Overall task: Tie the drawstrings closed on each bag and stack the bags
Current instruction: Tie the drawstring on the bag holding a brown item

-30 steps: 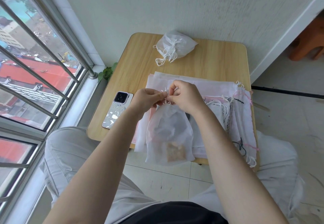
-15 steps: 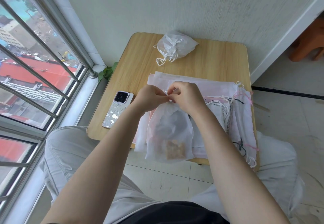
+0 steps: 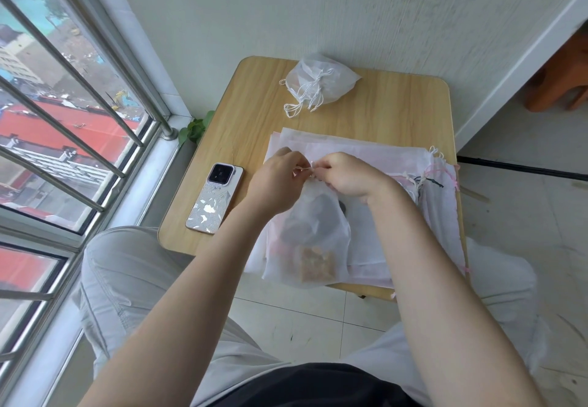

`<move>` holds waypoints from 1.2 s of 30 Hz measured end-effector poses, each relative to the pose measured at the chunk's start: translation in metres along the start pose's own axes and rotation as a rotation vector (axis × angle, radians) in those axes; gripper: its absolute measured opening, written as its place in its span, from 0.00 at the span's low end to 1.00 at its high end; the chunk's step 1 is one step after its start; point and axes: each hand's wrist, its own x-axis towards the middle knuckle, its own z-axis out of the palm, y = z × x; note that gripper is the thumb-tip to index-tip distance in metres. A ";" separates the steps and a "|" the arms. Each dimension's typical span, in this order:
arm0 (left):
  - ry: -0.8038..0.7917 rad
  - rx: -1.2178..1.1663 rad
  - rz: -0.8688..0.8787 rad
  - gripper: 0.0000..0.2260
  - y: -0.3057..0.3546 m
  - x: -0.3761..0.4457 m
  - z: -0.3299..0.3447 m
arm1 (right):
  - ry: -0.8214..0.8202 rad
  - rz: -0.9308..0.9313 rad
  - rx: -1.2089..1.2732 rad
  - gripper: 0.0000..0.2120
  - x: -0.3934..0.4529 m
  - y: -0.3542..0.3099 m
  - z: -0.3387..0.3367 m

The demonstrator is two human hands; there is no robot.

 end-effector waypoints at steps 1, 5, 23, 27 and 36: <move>0.044 -0.008 0.017 0.06 0.000 -0.002 0.003 | -0.034 0.032 0.136 0.09 0.001 0.003 -0.001; 0.267 -0.058 -0.028 0.07 0.003 -0.009 0.009 | -0.120 0.153 0.557 0.11 0.006 0.010 0.001; 0.072 -0.214 -0.272 0.04 0.002 -0.002 0.001 | 0.013 0.150 0.783 0.03 0.009 0.023 0.011; -0.156 -0.668 -0.511 0.07 0.008 0.002 -0.009 | 0.121 0.080 0.701 0.03 0.005 0.028 0.014; -0.329 -0.801 -0.417 0.17 -0.006 -0.001 -0.022 | 0.394 0.061 0.374 0.09 0.014 0.039 0.022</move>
